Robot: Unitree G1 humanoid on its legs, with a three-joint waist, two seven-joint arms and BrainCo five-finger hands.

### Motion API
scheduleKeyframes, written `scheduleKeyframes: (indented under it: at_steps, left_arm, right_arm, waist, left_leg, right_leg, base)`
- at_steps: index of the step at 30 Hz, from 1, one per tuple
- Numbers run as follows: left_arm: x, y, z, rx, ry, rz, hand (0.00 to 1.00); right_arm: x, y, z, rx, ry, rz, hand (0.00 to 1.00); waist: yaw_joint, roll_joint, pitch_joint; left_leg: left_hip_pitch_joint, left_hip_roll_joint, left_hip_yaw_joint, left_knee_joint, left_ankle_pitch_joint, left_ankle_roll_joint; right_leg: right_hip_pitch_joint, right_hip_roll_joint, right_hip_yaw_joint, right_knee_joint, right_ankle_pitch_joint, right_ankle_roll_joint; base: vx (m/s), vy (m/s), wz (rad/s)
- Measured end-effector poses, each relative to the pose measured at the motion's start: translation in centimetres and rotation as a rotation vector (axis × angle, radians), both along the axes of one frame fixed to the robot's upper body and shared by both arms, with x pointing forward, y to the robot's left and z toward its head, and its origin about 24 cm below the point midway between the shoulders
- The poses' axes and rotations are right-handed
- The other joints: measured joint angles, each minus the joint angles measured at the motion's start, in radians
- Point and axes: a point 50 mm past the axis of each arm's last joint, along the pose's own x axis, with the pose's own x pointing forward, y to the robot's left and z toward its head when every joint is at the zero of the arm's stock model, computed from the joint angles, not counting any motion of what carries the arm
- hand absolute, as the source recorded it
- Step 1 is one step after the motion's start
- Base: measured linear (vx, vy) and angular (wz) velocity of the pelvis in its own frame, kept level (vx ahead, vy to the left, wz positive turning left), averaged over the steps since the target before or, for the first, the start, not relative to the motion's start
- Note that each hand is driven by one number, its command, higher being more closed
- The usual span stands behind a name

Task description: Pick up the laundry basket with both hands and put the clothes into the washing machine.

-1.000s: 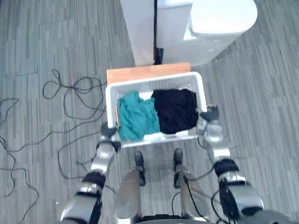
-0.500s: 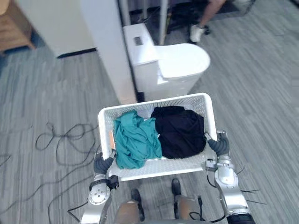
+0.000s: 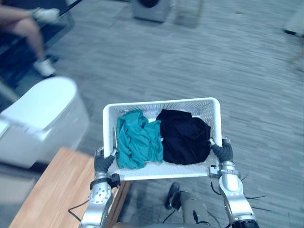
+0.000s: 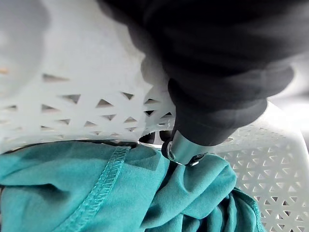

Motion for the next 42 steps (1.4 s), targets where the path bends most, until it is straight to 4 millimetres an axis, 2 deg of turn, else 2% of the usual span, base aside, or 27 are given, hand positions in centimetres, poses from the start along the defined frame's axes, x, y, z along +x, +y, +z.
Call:
scheduleKeyframes:
  at_steps: [3,5,6,7,8,10,13,14,15,16,18,22,24,26,27,28,29,30,31,32,33,35,37,39,40,41,42]
  left_arm:
    - [-0.8,-0.3,-0.8,-0.019,0.034,0.013,1.0]
    - [-0.9,-0.1,-0.9,-0.018,0.04,0.019,1.0]
    - [-0.9,-0.1,-0.9,-0.022,0.039,0.026,1.0]
    - [-0.9,-0.1,-0.9,-0.023,0.039,0.029,1.0]
    - [-1.1,0.0,-1.0,-0.028,0.042,0.038,1.0]
    - [-1.3,0.1,-1.1,-0.03,0.048,0.05,1.0]
    - [-1.1,0.0,-1.0,-0.025,0.05,0.047,1.0]
    - [-1.5,0.0,-1.4,-0.028,0.069,0.05,1.0]
    - [-1.9,0.1,-1.9,-0.026,0.103,0.052,1.0]
    - [-2.3,0.3,-2.1,-0.015,0.127,0.048,1.0]
    - [-2.7,0.7,-2.4,0.014,0.156,0.04,1.0]
    - [-1.5,0.8,-1.6,0.054,0.12,-0.005,1.0]
    - [-0.9,0.4,-1.3,0.073,0.103,-0.036,1.0]
    - [-0.8,0.4,-1.3,0.088,0.105,-0.053,1.0]
    - [-0.8,0.1,-1.4,0.08,0.11,-0.056,1.0]
    - [-0.7,-0.3,-1.7,0.068,0.12,-0.061,1.0]
    - [-0.6,-0.8,-1.8,0.052,0.122,-0.063,1.0]
    - [-0.6,-1.2,-1.9,0.041,0.123,-0.066,1.0]
    - [-0.6,-1.3,-2.1,0.033,0.129,-0.064,1.0]
    - [-0.9,-1.3,-2.3,0.025,0.137,-0.054,1.0]
    - [-1.0,-1.3,-2.4,0.023,0.142,-0.05,1.0]
    - [-1.1,-1.1,-2.2,0.022,0.134,-0.045,1.0]
    - [-1.2,-1.0,-1.7,0.019,0.102,-0.037,1.0]
    - [-1.1,-0.9,-1.2,0.017,0.078,-0.033,1.0]
    - [-1.2,-0.9,-1.2,0.016,0.076,-0.029,1.0]
    - [-1.5,-0.8,-1.1,0.015,0.075,-0.02,1.0]
    - [-1.7,-0.8,-1.0,0.017,0.071,-0.019,1.0]
  right_arm:
    - [0.0,-0.1,-0.1,-0.023,0.016,0.017,1.0]
    - [0.0,0.0,-0.1,-0.028,0.024,0.029,1.0]
    - [0.1,0.2,-0.1,-0.028,0.022,0.037,1.0]
    - [0.1,0.2,0.0,-0.03,0.02,0.04,1.0]
    - [0.3,0.3,0.0,-0.033,0.019,0.047,1.0]
    - [0.3,0.6,0.0,-0.033,0.015,0.053,1.0]
    - [0.4,0.5,-0.5,-0.028,0.035,0.042,1.0]
    - [0.3,0.6,-0.9,-0.022,0.053,0.041,1.0]
    - [0.1,0.6,-1.8,-0.013,0.089,0.038,1.0]
    - [-0.1,0.8,-2.5,0.0,0.121,0.036,1.0]
    - [-0.6,1.0,-3.5,0.017,0.167,0.035,1.0]
    - [-0.6,0.7,-3.3,0.024,0.152,0.021,1.0]
    - [-0.7,0.2,-3.4,0.053,0.152,-0.005,1.0]
    - [-1.2,0.1,-3.4,0.056,0.154,-0.009,1.0]
    - [-1.5,0.0,-3.4,0.053,0.154,-0.012,1.0]
    - [-1.5,-0.6,-3.4,0.035,0.163,-0.022,1.0]
    - [-1.6,-0.8,-3.4,0.028,0.168,-0.027,1.0]
    - [-1.5,-1.2,-3.2,0.017,0.164,-0.029,1.0]
    - [-1.5,-1.3,-3.1,0.013,0.161,-0.026,1.0]
    - [-1.5,-1.2,-3.1,0.016,0.161,-0.023,1.0]
    - [-1.6,-1.1,-3.0,0.033,0.153,-0.027,1.0]
    - [-1.6,-0.9,-2.5,0.038,0.129,-0.021,1.0]
    - [-1.4,-0.8,-1.8,0.037,0.1,-0.014,1.0]
    - [-0.4,-0.9,-1.0,0.023,0.064,0.003,1.0]
    - [0.0,-0.9,-0.8,0.017,0.059,0.011,1.0]
    - [0.6,-0.7,-0.7,0.007,0.056,0.026,1.0]
    - [0.8,-0.7,-0.8,-0.003,0.063,0.033,1.0]
  waist:
    - [0.027,-0.003,0.002]
    - [0.05,-0.002,0.003]
    - [0.052,0.001,0.004]
    - [0.052,0.008,0.003]
    - [0.065,0.016,0.004]
    - [0.07,0.011,-0.016]
    - [0.072,-0.014,-0.021]
    - [0.071,-0.019,-0.02]
    - [0.067,-0.022,-0.019]
    - [0.063,-0.027,-0.014]
    - [0.043,-0.022,-0.012]
    - [0.027,-0.005,-0.007]
    - [-0.001,0.013,0.004]
    - [-0.014,-0.008,-0.002]
    - [-0.017,-0.013,0.001]
    - [-0.016,0.023,-0.005]
    - [-0.021,0.04,-0.007]
    - [-0.02,0.075,0.003]
    - [-0.007,0.09,0.012]
    - [0.014,0.1,0.014]
    - [0.028,0.099,0.021]
    - [0.05,0.076,0.036]
    - [0.071,0.062,0.042]
    - [0.102,0.046,0.048]
    - [0.106,0.05,0.047]
    - [0.114,0.062,0.043]
    - [0.126,0.071,0.04]
  left_leg:
    - [-0.115,-0.21,-0.23,-0.163,-0.026,-0.024]
    - [-0.17,-0.278,-0.317,-0.331,-0.014,-0.044]
    - [-0.197,-0.298,-0.351,-0.477,0.025,-0.107]
    - [-0.202,-0.299,-0.355,-0.56,0.049,-0.136]
    - [-0.193,-0.296,-0.339,-0.638,0.151,-0.143]
    - [-0.176,-0.312,-0.323,-0.649,0.21,-0.071]
    - [-0.151,-0.347,-0.288,-0.606,0.151,0.017]
    - [-0.121,-0.368,-0.279,-0.601,0.125,0.035]
    - [-0.067,-0.397,-0.279,-0.6,0.091,0.048]
    - [-0.007,-0.42,-0.289,-0.61,0.07,0.064]
    - [0.115,-0.442,-0.322,-0.648,0.031,0.082]
    - [0.252,-0.41,-0.402,-0.787,0.017,0.063]
    - [0.326,-0.353,-0.418,-0.819,-0.012,0.01]
    - [0.385,-0.35,-0.422,-0.818,-0.041,-0.042]
    - [0.446,-0.338,-0.428,-0.804,-0.066,-0.08]
    - [0.445,-0.296,-0.43,-0.716,-0.064,-0.097]
    - [0.416,-0.279,-0.429,-0.627,-0.05,-0.119]
    - [0.309,-0.226,-0.415,-0.36,0.06,-0.151]
    - [0.231,-0.189,-0.396,-0.17,0.254,-0.147]
    - [0.155,-0.148,-0.383,-0.005,0.376,-0.159]
    - [0.055,-0.106,-0.358,0.182,0.307,-0.143]
    - [-0.059,-0.113,-0.295,0.251,0.198,-0.072]
    - [-0.166,-0.151,-0.24,0.144,0.113,-0.057]
    - [-0.261,-0.243,-0.218,-0.246,0.095,-0.064]
    - [-0.273,-0.257,-0.222,-0.388,0.116,-0.093]
    - [-0.274,-0.261,-0.226,-0.649,0.182,-0.16]
    - [-0.28,-0.25,-0.207,-0.688,0.274,-0.158]
  right_leg:
    - [0.086,0.006,0.098,-0.083,0.007,-0.011]
    - [0.146,0.007,0.145,-0.16,0.007,-0.009]
    - [0.184,0.011,0.172,-0.213,0.006,-0.008]
    - [0.203,0.018,0.187,-0.238,0.006,-0.007]
    - [0.241,0.028,0.233,-0.277,0.004,0.018]
    - [0.263,0.02,0.287,-0.305,0.012,0.075]
    - [0.222,-0.041,0.291,-0.151,-0.071,0.166]
    - [0.174,-0.062,0.314,0.008,-0.111,0.225]
    - [0.098,-0.097,0.321,0.268,-0.149,0.323]
    - [0.039,-0.134,0.314,0.458,-0.129,0.338]
    - [-0.034,-0.181,0.248,0.683,-0.171,0.233]
    - [-0.162,-0.165,0.154,0.458,-0.213,0.156]
    - [-0.198,-0.12,0.181,0.032,-0.054,0.176]
    - [-0.197,-0.125,0.228,-0.172,0.056,0.177]
    - [-0.2,-0.127,0.25,-0.155,0.173,0.159]
    - [-0.22,-0.109,0.231,-0.026,0.238,0.141]
    - [-0.223,-0.092,0.213,0.031,0.234,0.133]
    - [-0.196,-0.051,0.178,0.097,0.143,0.098]
    - [-0.148,-0.026,0.172,0.099,0.1,0.078]
    - [-0.087,0.004,0.168,0.086,0.06,0.065]
    - [0.002,0.027,0.164,0.064,0.019,0.046]
    - [0.145,0.03,0.19,0.0,-0.022,0.032]
    - [0.262,0.019,0.216,-0.093,-0.043,0.048]
    - [0.369,-0.02,0.267,-0.187,-0.071,0.075]
    - [0.396,-0.029,0.28,-0.214,-0.077,0.084]
    - [0.452,-0.035,0.306,-0.264,-0.093,0.108]
    - [0.493,-0.036,0.331,-0.291,-0.117,0.128]
  base:
    - [0.29,0.109,-1.45]
    - [0.29,0.159,-1.17]
    - [0.29,0.168,-0.95]
    - [0.38,0.22,-0.88]
    - [0.44,0.235,-0.92]
    - [0.39,0.215,-0.61]
    - [0.36,0.222,-0.03]
    - [0.5,0.272,0.02]
    - [0.42,0.215,0.15]
    - [0.56,0.22,0.34]
    - [0.56,0.092,0.47]
    - [0.56,-0.048,0.52]
    - [0.57,-0.123,0.59]
    - [0.66,-0.203,0.39]
    - [0.92,-0.316,0.32]
    - [0.8,-0.284,0.29]
    - [0.78,-0.304,0.25]
    - [0.72,-0.296,0.03]
    - [0.85,-0.339,-0.17]
    - [0.83,-0.282,-0.28]
    - [0.68,-0.204,-0.19]
    - [0.61,-0.123,-0.15]
    - [0.66,-0.036,-0.22]
    - [0.7,0.089,-0.49]
    - [0.63,0.171,-0.63]
    - [0.65,0.241,-0.62]
    - [0.67,0.268,-0.66]
